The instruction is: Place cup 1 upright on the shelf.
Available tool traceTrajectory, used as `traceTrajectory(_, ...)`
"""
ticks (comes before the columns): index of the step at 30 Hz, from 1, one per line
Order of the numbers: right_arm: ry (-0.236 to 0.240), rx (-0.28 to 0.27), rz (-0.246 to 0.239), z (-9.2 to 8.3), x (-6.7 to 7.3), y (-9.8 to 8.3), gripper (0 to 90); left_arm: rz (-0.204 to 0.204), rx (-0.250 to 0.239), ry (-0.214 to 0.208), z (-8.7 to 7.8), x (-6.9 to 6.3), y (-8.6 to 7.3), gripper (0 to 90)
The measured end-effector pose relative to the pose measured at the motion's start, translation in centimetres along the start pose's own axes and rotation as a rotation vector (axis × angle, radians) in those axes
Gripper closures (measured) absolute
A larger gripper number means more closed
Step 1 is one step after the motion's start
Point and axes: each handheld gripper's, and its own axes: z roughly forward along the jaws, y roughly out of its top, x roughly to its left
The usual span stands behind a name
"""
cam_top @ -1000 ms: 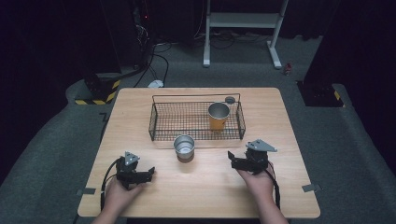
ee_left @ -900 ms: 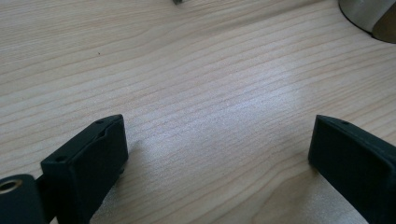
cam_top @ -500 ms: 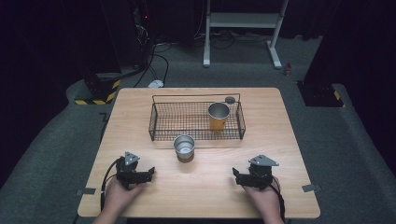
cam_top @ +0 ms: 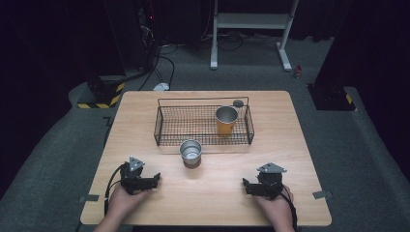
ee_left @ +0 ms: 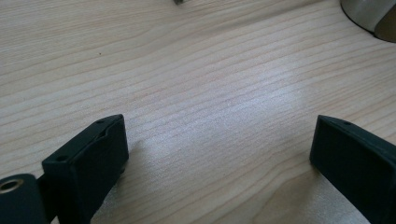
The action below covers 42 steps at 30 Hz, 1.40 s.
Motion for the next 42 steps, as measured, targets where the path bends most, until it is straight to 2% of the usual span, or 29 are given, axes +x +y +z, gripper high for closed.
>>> traceTrajectory(2,0.000,0.001,-0.001,0.0,0.0,0.0,9.3,-0.011,0.004,0.011,0.0,-0.2,0.0,2.8)
traceTrajectory(3,-0.003,0.006,-0.007,0.0,0.1,0.0,9.3,-0.037,0.007,0.029,0.1,-0.5,0.1,2.5)
traceTrajectory(5,-0.004,0.007,-0.012,0.0,0.2,0.0,8.9,-0.037,0.009,0.033,0.1,-0.6,0.1,2.0)
traceTrajectory(11,-0.007,0.009,-0.021,0.0,0.2,-0.1,8.8,-0.017,0.013,0.010,0.1,-0.4,0.1,0.9)
traceTrajectory(12,-0.007,0.009,-0.021,-0.1,0.2,-0.1,8.8,-0.001,0.025,-0.010,0.0,-0.2,0.1,0.5)
traceTrajectory(13,-0.007,0.009,-0.021,-0.1,0.2,-0.1,8.8,0.006,0.030,-0.012,0.0,-0.1,0.2,0.5)
traceTrajectory(14,-0.007,0.009,-0.021,-0.1,0.2,-0.1,8.8,-0.008,0.033,-0.023,0.0,-0.1,0.4,0.5)
traceTrajectory(16,-0.010,0.009,-0.022,-0.1,0.2,-0.1,8.8,-0.010,0.031,-0.038,0.1,0.0,0.6,0.4)
traceTrajectory(18,-0.014,0.009,-0.020,-0.1,0.3,-0.1,8.8,0.006,0.029,-0.041,0.3,0.0,1.1,0.4)
traceTrajectory(21,-0.015,0.009,-0.019,-0.1,0.3,-0.1,8.7,0.038,-0.005,-0.022,0.6,-0.5,2.1,0.4)
traceTrajectory(22,-0.015,0.009,-0.019,-0.1,0.3,-0.1,8.7,0.038,-0.005,-0.022,0.6,-0.5,2.1,0.4)
traceTrajectory(24,-0.016,0.009,-0.019,0.0,0.3,-0.1,8.6,0.064,-0.037,-0.015,0.9,-0.9,2.7,0.4)
traceTrajectory(26,-0.016,0.009,-0.019,-0.1,0.3,-0.1,8.6,0.071,-0.046,-0.019,0.9,-1.2,2.9,0.4)
traceTrajectory(29,-0.014,0.010,-0.019,0.0,0.3,-0.1,8.3,0.102,-0.092,-0.040,1.0,-2.0,3.6,0.4)
traceTrajectory(30,-0.014,0.010,-0.019,0.0,0.3,-0.1,8.4,0.102,-0.092,-0.040,1.0,-2.0,3.6,0.4)
traceTrajectory(31,-0.014,0.010,-0.019,0.0,0.3,-0.1,8.4,0.097,-0.108,-0.060,1.0,-2.3,3.8,0.4)
traceTrajectory(33,-0.014,0.010,-0.019,0.0,0.3,-0.1,8.3,0.113,-0.107,-0.058,1.1,-2.5,4.4,0.4)
traceTrajectory(37,-0.014,0.010,-0.019,0.0,0.3,-0.1,8.4,0.100,-0.108,-0.079,1.4,-2.7,5.2,0.4)
traceTrajectory(42,-0.014,0.010,-0.019,0.0,0.3,-0.1,8.3,0.107,-0.122,-0.102,1.4,-3.1,5.9,0.4)
